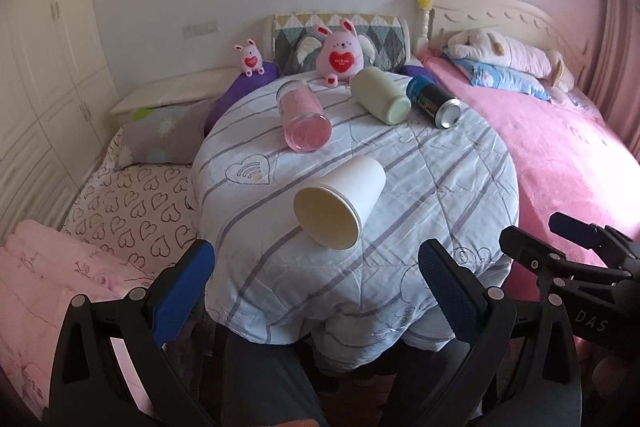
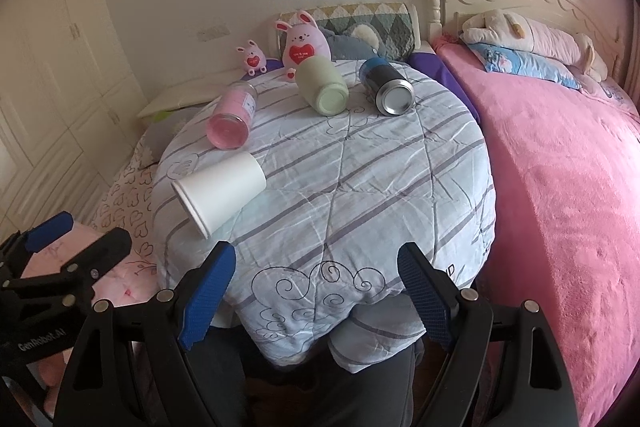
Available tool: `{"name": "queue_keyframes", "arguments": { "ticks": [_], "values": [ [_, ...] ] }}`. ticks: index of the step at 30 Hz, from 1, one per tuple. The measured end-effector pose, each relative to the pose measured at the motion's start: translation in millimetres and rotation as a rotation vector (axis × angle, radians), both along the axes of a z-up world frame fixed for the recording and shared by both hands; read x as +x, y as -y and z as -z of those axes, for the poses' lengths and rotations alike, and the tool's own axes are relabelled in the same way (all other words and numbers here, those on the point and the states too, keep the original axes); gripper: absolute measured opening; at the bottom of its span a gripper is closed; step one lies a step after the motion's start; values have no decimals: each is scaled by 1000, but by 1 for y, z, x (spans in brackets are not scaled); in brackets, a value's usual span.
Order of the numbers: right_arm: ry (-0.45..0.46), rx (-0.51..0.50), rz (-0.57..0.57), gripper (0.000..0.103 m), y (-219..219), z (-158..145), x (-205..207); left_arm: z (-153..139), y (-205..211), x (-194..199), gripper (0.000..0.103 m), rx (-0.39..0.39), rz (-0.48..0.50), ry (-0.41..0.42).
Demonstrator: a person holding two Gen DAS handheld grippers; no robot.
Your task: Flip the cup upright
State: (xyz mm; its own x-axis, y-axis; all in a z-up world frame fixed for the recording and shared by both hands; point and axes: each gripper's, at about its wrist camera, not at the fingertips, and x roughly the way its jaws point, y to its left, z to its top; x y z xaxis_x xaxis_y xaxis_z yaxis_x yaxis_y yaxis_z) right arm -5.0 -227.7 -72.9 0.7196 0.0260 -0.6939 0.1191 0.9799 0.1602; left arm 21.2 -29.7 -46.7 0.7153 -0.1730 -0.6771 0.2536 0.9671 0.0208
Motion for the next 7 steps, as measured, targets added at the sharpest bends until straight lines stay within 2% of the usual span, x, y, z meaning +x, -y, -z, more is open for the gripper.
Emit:
{"name": "queue_keyframes", "arguments": {
  "ticks": [7],
  "values": [
    [9,0,8,84,2,-2,-2,-6,2,-3,103,-2,5,18]
  ]
}}
